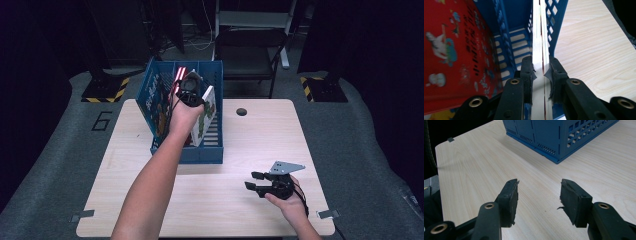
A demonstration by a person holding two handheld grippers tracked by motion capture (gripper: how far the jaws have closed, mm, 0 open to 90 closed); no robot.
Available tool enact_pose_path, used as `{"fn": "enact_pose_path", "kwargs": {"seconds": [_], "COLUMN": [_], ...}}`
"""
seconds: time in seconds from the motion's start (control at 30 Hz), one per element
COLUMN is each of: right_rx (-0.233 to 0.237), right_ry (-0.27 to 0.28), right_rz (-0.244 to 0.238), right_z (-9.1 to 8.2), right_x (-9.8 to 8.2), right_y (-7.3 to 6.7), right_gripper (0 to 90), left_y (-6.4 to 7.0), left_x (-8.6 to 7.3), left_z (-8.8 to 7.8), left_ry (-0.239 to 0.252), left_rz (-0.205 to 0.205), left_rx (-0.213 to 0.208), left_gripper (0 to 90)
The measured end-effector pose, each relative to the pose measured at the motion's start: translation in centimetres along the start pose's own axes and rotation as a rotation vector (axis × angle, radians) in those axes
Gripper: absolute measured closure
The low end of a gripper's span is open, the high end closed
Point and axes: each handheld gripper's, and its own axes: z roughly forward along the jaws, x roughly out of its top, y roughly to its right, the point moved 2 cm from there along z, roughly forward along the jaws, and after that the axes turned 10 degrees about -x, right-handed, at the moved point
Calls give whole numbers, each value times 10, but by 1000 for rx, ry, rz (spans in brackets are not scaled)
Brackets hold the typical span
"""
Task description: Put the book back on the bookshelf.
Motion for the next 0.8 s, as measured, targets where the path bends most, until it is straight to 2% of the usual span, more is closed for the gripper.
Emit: {"fn": "enact_pose_path", "kwargs": {"seconds": [0.23, 0.37, 0.47, 0.5, 0.8], "right_rx": [3, 3, 9, 13, 12], "right_ry": [-4, 0, -6, -8, -6], "right_rz": [4, 6, 8, 7, -3], "right_z": [0, 0, 1, 1, 2], "right_x": [-1, -1, -2, -2, -2], "right_y": [-1, 0, -1, -1, -1], "right_gripper": [479, 479, 479, 479, 479], "left_y": [1, 2, 2, 2, 5], "left_x": [3, 4, 5, 6, 8], "left_z": [10, 14, 18, 19, 22], "left_ry": [1, 3, 10, 5, 11], "left_rz": [1, -21, -20, -12, -28], "left_rx": [8, -1, 7, 10, 14], "left_gripper": [767, 767, 767, 767, 767]}}
